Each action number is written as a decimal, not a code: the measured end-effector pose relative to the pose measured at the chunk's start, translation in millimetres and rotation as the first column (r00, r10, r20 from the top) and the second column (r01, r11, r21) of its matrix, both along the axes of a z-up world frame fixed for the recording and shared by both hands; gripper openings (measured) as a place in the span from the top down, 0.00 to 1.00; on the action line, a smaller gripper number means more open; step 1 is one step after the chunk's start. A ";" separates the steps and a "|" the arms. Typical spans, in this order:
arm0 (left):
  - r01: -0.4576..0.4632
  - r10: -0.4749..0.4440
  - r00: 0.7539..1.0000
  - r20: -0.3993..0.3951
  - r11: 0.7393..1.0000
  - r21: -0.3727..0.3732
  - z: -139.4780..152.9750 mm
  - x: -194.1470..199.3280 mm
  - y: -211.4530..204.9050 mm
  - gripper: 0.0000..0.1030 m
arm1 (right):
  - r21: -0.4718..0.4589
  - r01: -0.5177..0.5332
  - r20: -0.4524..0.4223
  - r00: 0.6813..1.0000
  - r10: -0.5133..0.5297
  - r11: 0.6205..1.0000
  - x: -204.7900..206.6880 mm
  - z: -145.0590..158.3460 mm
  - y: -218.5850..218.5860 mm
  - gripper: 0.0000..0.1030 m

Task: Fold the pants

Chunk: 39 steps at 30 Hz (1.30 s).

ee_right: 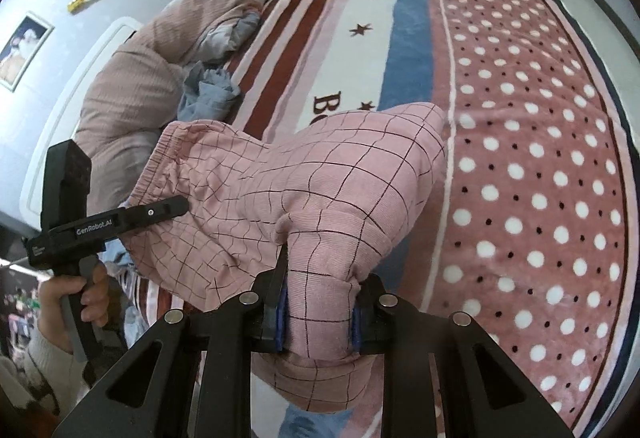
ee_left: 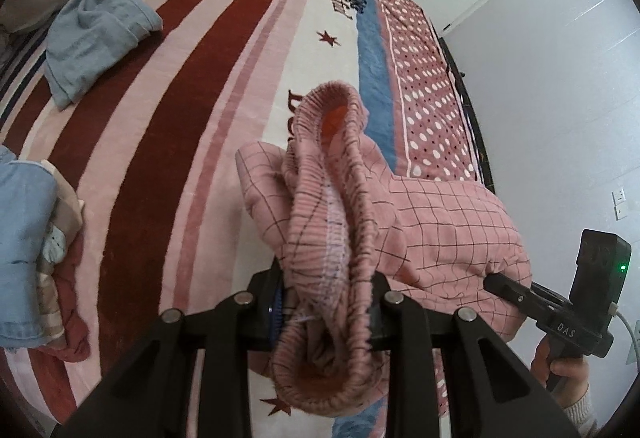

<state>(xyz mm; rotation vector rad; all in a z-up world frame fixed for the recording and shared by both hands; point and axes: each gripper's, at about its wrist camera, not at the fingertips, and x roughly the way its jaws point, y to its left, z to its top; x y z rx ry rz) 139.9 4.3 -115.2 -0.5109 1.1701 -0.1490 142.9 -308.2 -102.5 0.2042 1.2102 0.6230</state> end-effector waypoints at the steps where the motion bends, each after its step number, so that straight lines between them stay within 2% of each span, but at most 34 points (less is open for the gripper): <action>1: 0.001 -0.001 1.000 0.006 1.000 0.000 2.0 -1.1 2.1 0.76 | -0.006 -0.007 0.007 1.000 0.007 1.000 -1.1 2.6 2.5 0.83; 8: 0.029 -0.030 0.999 0.044 0.999 0.014 15.7 -5.2 35.5 0.77 | -0.028 -0.015 0.044 0.999 0.017 0.999 -7.6 15.3 36.3 0.83; 17: 0.063 -0.066 0.995 0.070 0.997 0.039 27.2 -16.3 116.9 0.77 | -0.031 0.021 0.047 0.999 -0.020 0.999 -22.7 22.9 117.1 0.83; 25: -0.005 0.000 0.997 0.078 0.998 0.064 40.0 -51.8 201.0 0.77 | -0.015 -0.031 0.037 0.999 0.031 0.999 -37.2 26.2 203.4 0.83; 39: -0.154 0.144 0.986 0.078 0.978 0.140 52.6 -125.9 334.5 0.77 | 0.019 -0.214 0.031 0.977 0.213 0.977 -61.5 29.3 353.6 0.83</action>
